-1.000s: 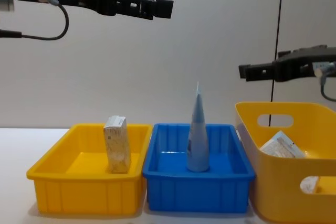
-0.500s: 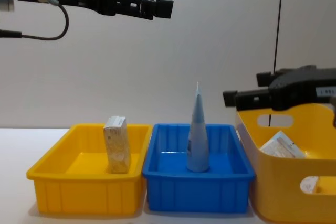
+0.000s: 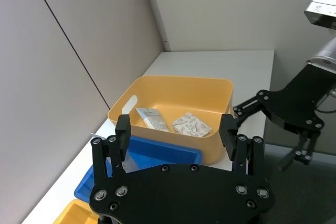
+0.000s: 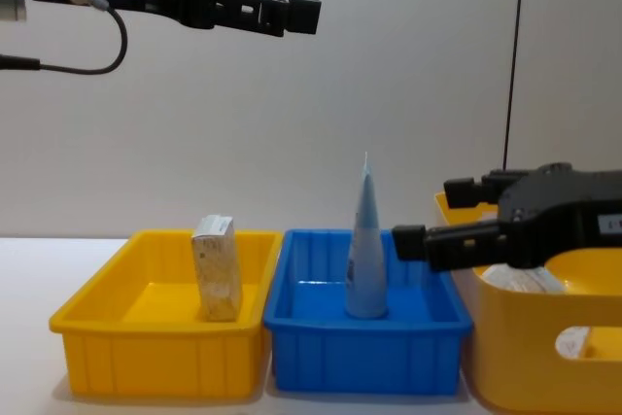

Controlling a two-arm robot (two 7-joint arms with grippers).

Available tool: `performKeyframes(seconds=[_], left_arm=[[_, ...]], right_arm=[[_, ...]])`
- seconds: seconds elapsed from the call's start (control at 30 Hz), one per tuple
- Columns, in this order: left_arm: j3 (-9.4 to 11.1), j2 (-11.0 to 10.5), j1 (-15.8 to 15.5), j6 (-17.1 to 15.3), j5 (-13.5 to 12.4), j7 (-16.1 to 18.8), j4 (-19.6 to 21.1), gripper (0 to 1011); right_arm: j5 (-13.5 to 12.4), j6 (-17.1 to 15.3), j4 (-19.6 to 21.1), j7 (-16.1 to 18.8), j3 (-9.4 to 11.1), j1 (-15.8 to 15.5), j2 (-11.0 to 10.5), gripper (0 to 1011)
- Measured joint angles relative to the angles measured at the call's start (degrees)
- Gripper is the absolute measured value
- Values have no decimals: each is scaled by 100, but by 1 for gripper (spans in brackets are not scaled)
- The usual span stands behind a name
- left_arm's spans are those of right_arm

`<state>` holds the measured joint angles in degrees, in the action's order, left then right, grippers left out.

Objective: Bimanual collaborative sorting of washing and personal care products

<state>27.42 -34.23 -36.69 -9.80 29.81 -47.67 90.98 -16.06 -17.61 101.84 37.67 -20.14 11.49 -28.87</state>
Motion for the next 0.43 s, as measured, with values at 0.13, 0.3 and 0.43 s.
performKeyframes(seconds=[0.13, 0.3, 0.43], left_arm=[[0, 0, 0, 0, 0, 0, 0, 1003], [0, 0, 0, 0, 0, 0, 0, 1003], [0, 0, 0, 0, 0, 0, 0, 1003]], right_arm=[[-40, 32, 27, 90, -22, -37, -50, 1002], [-77, 60, 55, 180, -44, -72, -102, 1002], [-90, 78, 66, 222, -56, -88, -126, 1002]])
